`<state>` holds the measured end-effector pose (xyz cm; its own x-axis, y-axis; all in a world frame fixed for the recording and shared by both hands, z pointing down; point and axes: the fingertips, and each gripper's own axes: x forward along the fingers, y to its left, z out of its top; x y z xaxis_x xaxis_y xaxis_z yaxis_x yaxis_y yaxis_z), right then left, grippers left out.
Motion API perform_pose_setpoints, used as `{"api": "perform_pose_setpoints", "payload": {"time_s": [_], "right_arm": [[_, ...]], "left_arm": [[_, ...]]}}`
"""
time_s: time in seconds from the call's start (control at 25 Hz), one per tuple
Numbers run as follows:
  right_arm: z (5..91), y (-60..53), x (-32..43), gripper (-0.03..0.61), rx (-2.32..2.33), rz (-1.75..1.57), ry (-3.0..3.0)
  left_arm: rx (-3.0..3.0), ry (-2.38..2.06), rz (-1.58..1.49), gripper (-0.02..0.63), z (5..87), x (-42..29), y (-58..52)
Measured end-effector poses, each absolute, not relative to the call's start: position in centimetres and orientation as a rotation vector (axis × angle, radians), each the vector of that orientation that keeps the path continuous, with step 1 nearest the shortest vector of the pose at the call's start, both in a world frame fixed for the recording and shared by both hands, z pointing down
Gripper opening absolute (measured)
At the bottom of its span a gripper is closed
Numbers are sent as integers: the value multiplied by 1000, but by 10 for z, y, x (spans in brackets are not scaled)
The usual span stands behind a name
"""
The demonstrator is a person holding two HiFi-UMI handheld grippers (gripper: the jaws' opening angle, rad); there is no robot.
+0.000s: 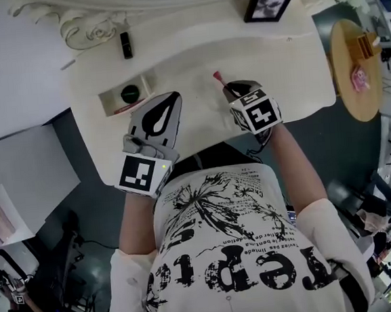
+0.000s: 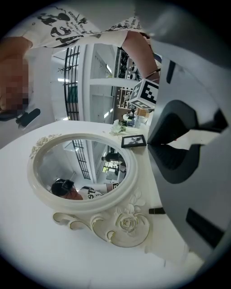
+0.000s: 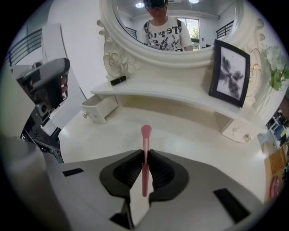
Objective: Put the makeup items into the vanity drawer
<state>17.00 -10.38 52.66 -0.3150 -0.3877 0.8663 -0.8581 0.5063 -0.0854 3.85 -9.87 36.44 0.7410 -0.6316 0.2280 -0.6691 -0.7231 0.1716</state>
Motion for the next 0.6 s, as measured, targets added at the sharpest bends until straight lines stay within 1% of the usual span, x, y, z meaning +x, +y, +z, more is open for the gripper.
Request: {"api": "perform_pose_setpoints", "payload": {"time_s": [0.24, 0.4, 0.6], "right_arm": [[486, -128, 107, 63, 962, 635, -2054], [468, -137, 55, 63, 855, 570, -2139], [456, -137, -13, 63, 655, 474, -2231]], "left_arm": [[2672, -1179, 198, 14, 351, -10, -90], [2619, -1289, 196, 14, 346, -48, -84], [2553, -1462, 103, 14, 333, -88, -74]]}}
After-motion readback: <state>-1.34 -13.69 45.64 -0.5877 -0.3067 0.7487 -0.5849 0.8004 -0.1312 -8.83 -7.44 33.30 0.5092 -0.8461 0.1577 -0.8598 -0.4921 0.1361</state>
